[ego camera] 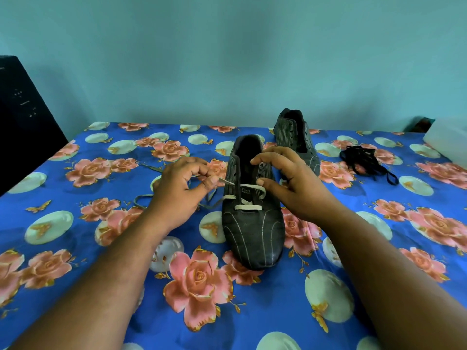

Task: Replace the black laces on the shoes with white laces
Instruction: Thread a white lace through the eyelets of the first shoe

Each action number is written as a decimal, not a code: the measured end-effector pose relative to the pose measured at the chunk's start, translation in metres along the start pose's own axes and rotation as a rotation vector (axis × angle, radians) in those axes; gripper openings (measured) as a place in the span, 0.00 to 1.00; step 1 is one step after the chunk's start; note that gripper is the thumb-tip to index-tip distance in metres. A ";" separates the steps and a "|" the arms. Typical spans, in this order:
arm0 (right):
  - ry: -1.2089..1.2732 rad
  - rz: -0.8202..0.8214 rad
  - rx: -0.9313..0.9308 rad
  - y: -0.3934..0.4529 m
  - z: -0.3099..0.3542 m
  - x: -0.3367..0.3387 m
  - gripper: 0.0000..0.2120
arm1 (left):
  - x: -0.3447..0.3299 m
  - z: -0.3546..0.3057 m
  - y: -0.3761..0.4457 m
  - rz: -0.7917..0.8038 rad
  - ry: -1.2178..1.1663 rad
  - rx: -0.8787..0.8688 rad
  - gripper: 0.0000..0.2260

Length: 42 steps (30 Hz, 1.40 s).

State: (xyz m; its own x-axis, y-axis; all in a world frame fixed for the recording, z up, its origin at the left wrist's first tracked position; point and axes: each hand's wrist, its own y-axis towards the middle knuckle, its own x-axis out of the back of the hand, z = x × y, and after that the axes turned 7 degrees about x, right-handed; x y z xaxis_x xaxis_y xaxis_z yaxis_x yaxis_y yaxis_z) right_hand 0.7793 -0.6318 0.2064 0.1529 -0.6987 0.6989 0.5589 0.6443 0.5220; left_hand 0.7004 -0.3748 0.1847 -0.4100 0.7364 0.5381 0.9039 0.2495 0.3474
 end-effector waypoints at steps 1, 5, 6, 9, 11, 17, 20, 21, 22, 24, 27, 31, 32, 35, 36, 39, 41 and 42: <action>-0.001 -0.003 -0.002 0.000 0.000 0.001 0.18 | 0.004 0.002 0.000 -0.033 0.053 0.020 0.05; -0.007 -0.005 0.006 0.001 0.001 0.001 0.18 | 0.017 0.004 0.001 -0.131 0.213 0.103 0.09; -0.008 -0.002 0.010 0.000 0.001 0.001 0.18 | 0.017 0.003 0.001 -0.131 0.218 0.128 0.08; -0.007 -0.001 0.013 0.001 0.000 0.001 0.18 | 0.013 0.001 -0.001 -0.116 0.257 0.169 0.03; -0.010 -0.001 0.007 0.000 0.001 0.001 0.18 | 0.011 0.001 -0.002 -0.098 0.271 0.180 0.03; -0.041 0.009 -0.015 -0.001 0.002 -0.001 0.19 | 0.003 -0.009 -0.005 -0.087 0.177 0.016 0.20; -0.080 -0.033 0.010 -0.001 0.006 -0.005 0.18 | -0.008 -0.010 -0.007 -0.034 0.105 -0.066 0.20; -0.099 -0.071 0.041 0.000 0.008 -0.006 0.17 | -0.011 -0.010 -0.007 -0.012 0.115 -0.075 0.19; -0.119 -0.107 0.072 0.000 0.010 -0.006 0.15 | -0.013 -0.011 -0.007 0.007 0.121 -0.071 0.18; -0.176 -0.137 0.113 0.001 0.013 -0.006 0.11 | -0.015 -0.016 -0.007 0.037 0.045 -0.038 0.21; -0.291 -0.079 0.125 0.003 0.017 -0.012 0.12 | -0.013 -0.027 -0.008 0.135 -0.082 0.115 0.27; -0.372 -0.027 0.116 0.005 0.022 -0.014 0.14 | -0.011 -0.033 -0.006 0.241 -0.096 0.306 0.22; -0.399 -0.017 0.111 0.005 0.023 -0.013 0.15 | -0.010 -0.035 -0.006 0.239 -0.134 0.322 0.21; -0.448 0.034 0.082 0.005 0.025 -0.016 0.16 | -0.005 -0.041 -0.004 0.258 -0.256 0.354 0.16; -0.427 0.043 0.059 0.004 0.025 -0.017 0.17 | -0.005 -0.042 -0.004 0.271 -0.287 0.355 0.14; -0.299 0.053 -0.038 0.006 0.024 -0.019 0.17 | -0.007 -0.039 -0.003 0.284 -0.336 0.363 0.09; -0.262 0.060 -0.091 0.007 0.024 -0.018 0.15 | -0.004 -0.039 -0.004 0.308 -0.286 0.329 0.07; -0.264 0.058 -0.101 0.007 0.025 -0.017 0.14 | -0.002 -0.036 -0.003 0.314 -0.212 0.281 0.06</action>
State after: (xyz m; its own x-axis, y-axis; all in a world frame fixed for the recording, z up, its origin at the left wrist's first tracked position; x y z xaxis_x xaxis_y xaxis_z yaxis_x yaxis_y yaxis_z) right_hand 0.7605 -0.6076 0.2104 -0.0227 -0.5480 0.8362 0.6355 0.6378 0.4352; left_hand 0.6941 -0.3997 0.2099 -0.1038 0.9085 0.4047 0.9901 0.1330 -0.0446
